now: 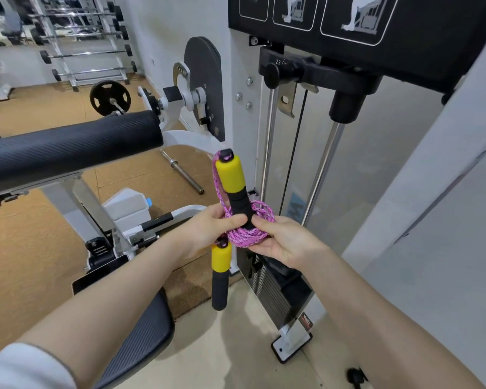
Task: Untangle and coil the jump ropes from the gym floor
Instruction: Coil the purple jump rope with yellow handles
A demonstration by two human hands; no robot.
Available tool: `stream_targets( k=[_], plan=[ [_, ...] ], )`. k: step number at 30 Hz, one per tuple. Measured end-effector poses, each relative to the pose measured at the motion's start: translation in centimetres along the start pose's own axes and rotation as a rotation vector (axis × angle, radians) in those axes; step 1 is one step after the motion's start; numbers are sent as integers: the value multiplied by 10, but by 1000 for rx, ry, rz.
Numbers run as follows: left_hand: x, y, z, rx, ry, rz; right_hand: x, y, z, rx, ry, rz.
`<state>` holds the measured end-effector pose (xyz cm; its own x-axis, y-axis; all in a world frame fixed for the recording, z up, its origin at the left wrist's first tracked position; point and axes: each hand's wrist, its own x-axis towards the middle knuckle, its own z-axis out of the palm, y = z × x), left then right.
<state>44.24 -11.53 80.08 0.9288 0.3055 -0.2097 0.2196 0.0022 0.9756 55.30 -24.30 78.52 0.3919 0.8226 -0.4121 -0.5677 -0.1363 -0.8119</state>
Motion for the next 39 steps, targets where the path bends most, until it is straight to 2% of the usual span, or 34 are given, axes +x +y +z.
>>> stream_targets(
  k=[5,9,12,15,17,20,24,26,29,34,36,39],
  plan=[
    [-3,-3,2,244,-16,-54,-4,0,-2,-333,113,39],
    [-3,0,11,397,-34,4,-3,5,5,-472,201,25],
    [0,5,11,445,23,5,-11,3,0,-281,-7,-38],
    [5,7,11,503,115,-95,-22,-3,-6,-340,-206,-9],
    [8,6,14,574,127,-97,-27,-6,-3,-390,-256,27],
    [11,3,17,636,131,-93,-33,-8,3,-390,-215,47],
    [10,3,14,540,54,-36,-42,-10,8,-484,-171,-37],
    [6,3,12,361,56,-44,-43,-14,7,-528,-148,-76],
    [2,1,6,85,135,-163,-42,-17,3,-528,-116,-114],
    [-2,0,7,-329,204,-267,-38,-10,1,-403,-193,-127],
    [-2,-5,7,-394,263,-283,-34,-6,0,-360,-191,-147],
    [-7,1,7,-329,227,-255,-28,-7,0,-356,-196,-157]
  ],
)
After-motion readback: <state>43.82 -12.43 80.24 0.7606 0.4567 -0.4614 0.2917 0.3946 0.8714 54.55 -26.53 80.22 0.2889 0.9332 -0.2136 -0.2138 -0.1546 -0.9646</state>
